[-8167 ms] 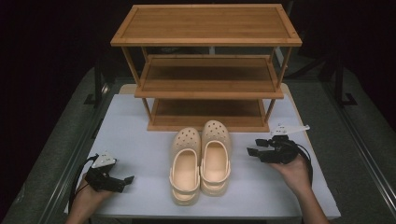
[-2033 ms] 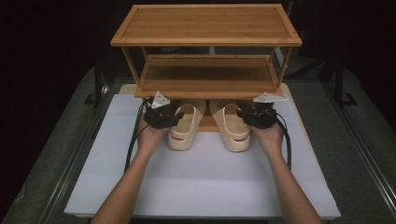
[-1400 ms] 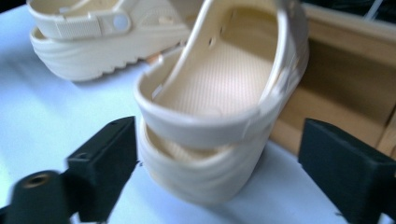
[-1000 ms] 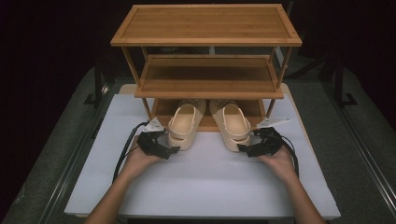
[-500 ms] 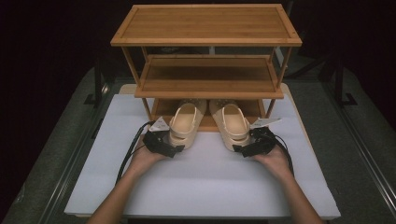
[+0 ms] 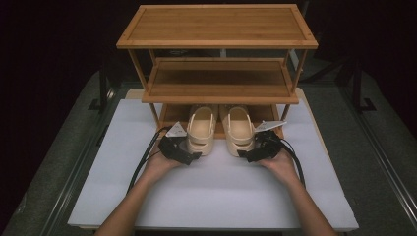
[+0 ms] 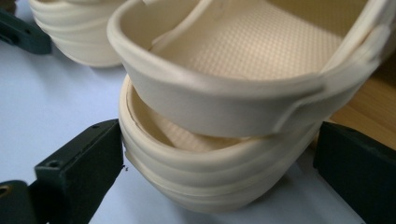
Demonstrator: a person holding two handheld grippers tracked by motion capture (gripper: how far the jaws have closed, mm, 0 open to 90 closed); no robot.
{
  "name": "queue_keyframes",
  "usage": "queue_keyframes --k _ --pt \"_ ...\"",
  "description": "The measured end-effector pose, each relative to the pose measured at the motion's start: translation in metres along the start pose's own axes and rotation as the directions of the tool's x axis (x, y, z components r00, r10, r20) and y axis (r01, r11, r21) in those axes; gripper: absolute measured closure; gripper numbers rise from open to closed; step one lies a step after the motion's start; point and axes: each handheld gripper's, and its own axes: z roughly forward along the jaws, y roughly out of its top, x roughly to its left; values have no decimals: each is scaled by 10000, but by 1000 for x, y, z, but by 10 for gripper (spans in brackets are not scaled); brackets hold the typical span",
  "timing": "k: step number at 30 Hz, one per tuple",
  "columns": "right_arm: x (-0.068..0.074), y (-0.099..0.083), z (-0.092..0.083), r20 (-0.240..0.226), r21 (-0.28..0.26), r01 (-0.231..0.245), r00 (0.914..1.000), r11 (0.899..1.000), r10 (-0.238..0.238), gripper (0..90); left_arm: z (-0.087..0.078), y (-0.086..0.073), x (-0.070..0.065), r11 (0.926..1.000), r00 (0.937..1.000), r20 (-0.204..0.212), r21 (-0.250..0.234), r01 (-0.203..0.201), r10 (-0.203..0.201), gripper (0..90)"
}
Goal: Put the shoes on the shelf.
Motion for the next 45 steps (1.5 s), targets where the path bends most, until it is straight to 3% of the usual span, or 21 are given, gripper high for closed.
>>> queue_keyframes --k 6,15,27,30,45 --pt "8 11 6 -82 -191 235 9997 9995 -237 16 3 1 -1 9998 9999 1 -136 136 -136 0" --pt "12 12 11 10 -327 259 9997 9991 -259 16 9 6 -5 9994 9998 104 -278 199 -196 2" --pt "16 13 15 231 -356 226 9995 9991 -217 12 14 14 -10 9999 9999 -66 -93 126 -126 9" --pt "13 16 15 240 -333 127 9996 9994 -119 12 16 19 -9 9999 9999 -150 132 -72 74 9" --pt "-15 42 35 327 -321 -233 9992 9992 243 13 32 35 22 9998 9994 -288 89 193 -190 10"
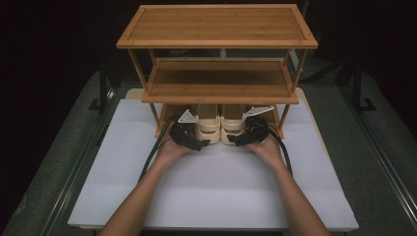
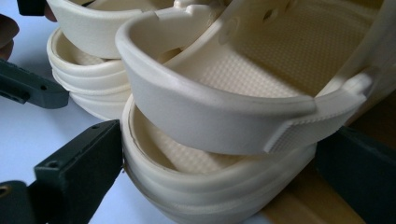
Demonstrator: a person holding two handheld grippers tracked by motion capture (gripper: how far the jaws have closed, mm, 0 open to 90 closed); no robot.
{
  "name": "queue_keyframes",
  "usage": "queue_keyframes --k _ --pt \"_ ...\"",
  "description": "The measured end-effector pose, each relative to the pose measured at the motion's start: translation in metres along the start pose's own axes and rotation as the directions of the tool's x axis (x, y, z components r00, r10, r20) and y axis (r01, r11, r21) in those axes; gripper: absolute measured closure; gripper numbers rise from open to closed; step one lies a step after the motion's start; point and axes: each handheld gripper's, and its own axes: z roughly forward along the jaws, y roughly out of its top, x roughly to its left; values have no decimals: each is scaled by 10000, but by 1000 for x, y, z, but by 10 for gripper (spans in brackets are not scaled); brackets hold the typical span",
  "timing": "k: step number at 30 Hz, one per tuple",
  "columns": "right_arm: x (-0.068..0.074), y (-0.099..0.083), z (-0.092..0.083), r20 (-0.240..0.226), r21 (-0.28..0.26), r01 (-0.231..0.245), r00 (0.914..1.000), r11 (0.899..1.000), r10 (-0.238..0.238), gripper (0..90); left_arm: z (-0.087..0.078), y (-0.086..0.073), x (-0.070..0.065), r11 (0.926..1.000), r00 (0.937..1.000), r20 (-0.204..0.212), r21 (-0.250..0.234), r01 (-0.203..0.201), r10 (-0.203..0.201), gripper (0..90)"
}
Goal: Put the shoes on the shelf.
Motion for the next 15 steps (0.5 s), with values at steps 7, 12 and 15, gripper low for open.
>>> queue_keyframes --k 7,12,15 --pt "-8 7 11 254 -368 201 9995 9991 -191 13 8 5 14 9997 9999 -89 192 116 -114 12" --pt "-9 7 19 526 -640 133 9986 9979 -99 14 11 6 22 9997 9997 -252 246 68 -62 20" --pt "-12 8 23 754 -857 379 9967 9956 -315 17 12 7 25 9995 9992 -394 302 58 -46 30"
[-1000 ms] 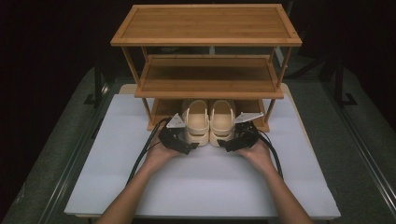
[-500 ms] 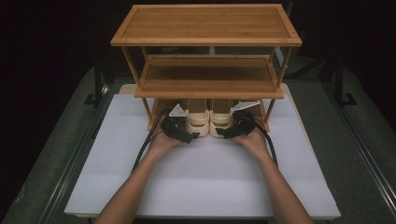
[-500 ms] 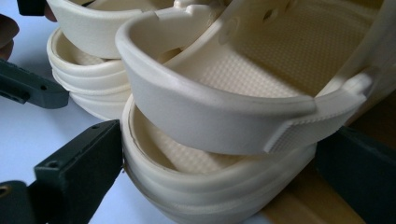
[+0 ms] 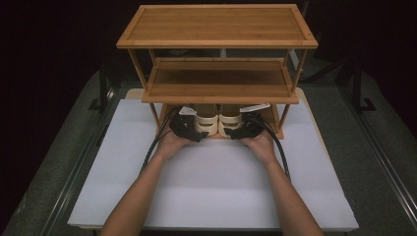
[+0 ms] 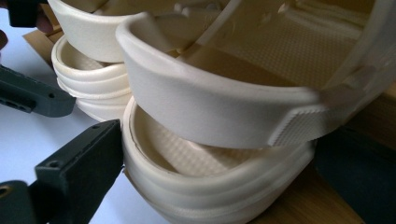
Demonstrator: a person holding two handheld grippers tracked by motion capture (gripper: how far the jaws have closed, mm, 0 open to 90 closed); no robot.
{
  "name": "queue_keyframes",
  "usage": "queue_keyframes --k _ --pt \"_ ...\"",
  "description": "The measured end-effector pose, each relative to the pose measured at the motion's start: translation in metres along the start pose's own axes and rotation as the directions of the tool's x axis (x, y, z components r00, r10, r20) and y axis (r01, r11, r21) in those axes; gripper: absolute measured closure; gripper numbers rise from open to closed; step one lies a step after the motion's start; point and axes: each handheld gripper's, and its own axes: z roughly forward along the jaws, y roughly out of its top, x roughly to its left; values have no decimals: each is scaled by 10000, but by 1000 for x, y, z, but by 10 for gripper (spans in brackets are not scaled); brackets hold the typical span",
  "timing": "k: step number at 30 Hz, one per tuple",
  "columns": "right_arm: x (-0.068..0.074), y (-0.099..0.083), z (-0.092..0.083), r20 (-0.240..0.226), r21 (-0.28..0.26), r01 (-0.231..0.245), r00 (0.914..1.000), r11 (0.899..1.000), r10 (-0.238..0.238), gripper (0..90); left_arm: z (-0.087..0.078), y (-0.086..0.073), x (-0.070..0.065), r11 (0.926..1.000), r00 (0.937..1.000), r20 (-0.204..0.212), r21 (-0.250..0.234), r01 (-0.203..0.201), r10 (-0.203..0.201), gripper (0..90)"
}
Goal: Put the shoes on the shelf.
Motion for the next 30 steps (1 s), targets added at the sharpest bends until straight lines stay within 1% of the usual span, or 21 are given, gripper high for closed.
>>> queue_keyframes --k 1,2,8,12,13,15,16,17,18,20,21,22,23,24,25,26,27,28,29,30 --pt "0 0 0 0 0 0 10000 10000 0 17 0 0 0 10000 10000 0 0 0 0 35" --pt "0 0 2 140 -78 -1 9999 10000 2 20 1 0 1 10000 10000 -81 32 34 -34 40" --pt "-1 0 3 117 -114 14 9999 9999 -12 20 1 0 1 10000 9999 -77 49 75 -74 38" --pt "-1 0 2 124 -29 6 9999 10000 -6 23 0 -1 1 9999 9999 -30 55 151 -151 38" --pt "0 -1 -1 -110 214 -208 9997 9996 210 42 -3 -1 0 9995 9995 92 -88 290 -289 38" --pt "-1 -2 -5 -242 218 -294 9993 9993 299 45 -6 -2 0 9995 9995 88 -23 320 -320 38" --pt "0 -3 -9 -277 413 -669 9973 9969 681 45 -6 -2 0 9995 9995 88 -23 320 -320 38" --pt "0 -3 -9 -277 413 -669 9973 9969 681 45 -8 -2 -1 9995 9995 77 -20 315 -315 38" --pt "-2 -4 -16 -236 372 -731 9970 9966 740 45 -13 -3 -2 9997 9997 90 18 248 -248 38" --pt "-4 -6 -21 -131 340 -649 9978 9973 654 45 -20 -4 -3 9997 9997 17 63 230 -230 38" --pt "-5 -7 -24 -86 303 -552 9984 9980 555 45 -24 -4 -5 9995 9995 -69 119 303 -302 38" --pt "-5 -7 -24 -86 303 -552 9984 9980 555 45 -24 -4 -5 9995 9995 -69 119 303 -302 38" --pt "-5 -8 -28 -37 339 -536 9985 9980 537 45 -28 -5 -5 9998 9999 -73 168 130 -129 38" --pt "-4 -12 -36 88 406 -414 9991 9983 411 45 -36 -7 -9 9998 10000 6 199 68 -68 38" --pt "-4 -12 -36 88 406 -414 9991 9983 411 45 -36 -7 -9 9998 10000 6 199 68 -68 39" --pt "-1 -17 -45 199 637 -561 9983 9964 549 45 -46 -9 -11 9995 9998 -19 250 -185 186 38" --pt "-1 -18 -48 210 658 -521 9985 9965 508 45 -51 -11 -13 9997 9999 3 209 -159 159 39" --pt "-1 -21 -53 208 638 -455 9988 9969 443 45 -51 -11 -13 9997 9999 3 209 -159 159 38" --pt "-2 -24 -58 200 668 -525 9985 9964 512 45 -56 -13 -15 9994 9997 -32 239 -238 239 39" --pt "-2 -28 -64 179 666 -601 9981 9960 590 44 -67 -19 -19 9997 9998 -20 104 -216 216 39"
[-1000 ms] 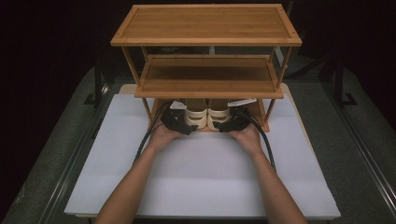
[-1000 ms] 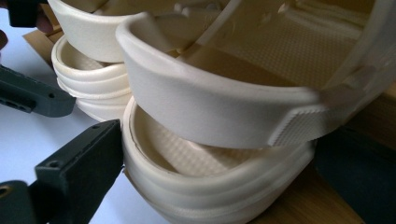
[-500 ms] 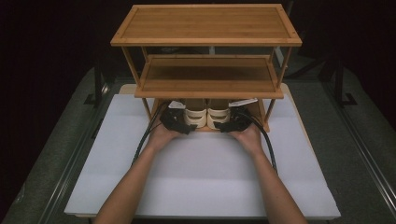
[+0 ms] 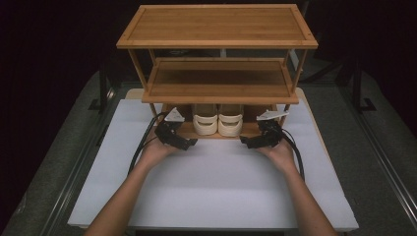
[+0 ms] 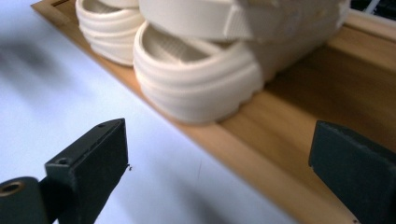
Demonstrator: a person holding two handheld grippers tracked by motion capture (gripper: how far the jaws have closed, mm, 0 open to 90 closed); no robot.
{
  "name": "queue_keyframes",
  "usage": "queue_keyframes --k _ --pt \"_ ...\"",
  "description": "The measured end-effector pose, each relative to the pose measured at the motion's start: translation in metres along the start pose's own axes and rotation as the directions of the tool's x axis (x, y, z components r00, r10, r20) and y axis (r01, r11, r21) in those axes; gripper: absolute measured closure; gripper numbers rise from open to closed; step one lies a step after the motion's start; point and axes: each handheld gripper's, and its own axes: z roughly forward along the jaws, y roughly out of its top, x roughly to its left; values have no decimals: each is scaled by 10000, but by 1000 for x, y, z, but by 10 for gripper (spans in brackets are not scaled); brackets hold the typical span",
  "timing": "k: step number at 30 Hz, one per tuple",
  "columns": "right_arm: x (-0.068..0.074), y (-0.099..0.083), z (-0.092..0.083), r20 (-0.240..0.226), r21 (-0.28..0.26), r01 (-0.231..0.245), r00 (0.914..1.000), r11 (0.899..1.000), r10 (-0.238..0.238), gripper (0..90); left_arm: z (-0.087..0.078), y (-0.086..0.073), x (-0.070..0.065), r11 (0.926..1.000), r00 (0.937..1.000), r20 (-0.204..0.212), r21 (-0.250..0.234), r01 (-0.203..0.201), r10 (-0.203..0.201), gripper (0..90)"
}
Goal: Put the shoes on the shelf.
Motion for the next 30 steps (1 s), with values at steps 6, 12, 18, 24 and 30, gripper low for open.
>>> queue_keyframes --k 6,12,18,24,30 --pt "0 -24 -29 189 -44 -11 9998 10000 12 31 -31 -26 -10 9999 9999 -34 -48 -120 120 38" --pt "-3 -48 -58 441 -50 -163 9989 9999 165 29 -61 -54 -17 9996 9995 -257 -227 154 -160 38" --pt "-2 -83 -88 738 140 -409 9965 9991 398 29 -99 -96 -19 9983 9956 -729 -123 577 -585 39" --pt "0 -110 -110 1073 348 -504 9931 9981 464 29 -124 -131 -26 9958 9896 -1133 155 908 -884 38" --pt "-1 -137 -125 1599 874 -453 9866 9951 309 35 -135 -160 -35 9934 9858 -1393 525 1020 -938 26"
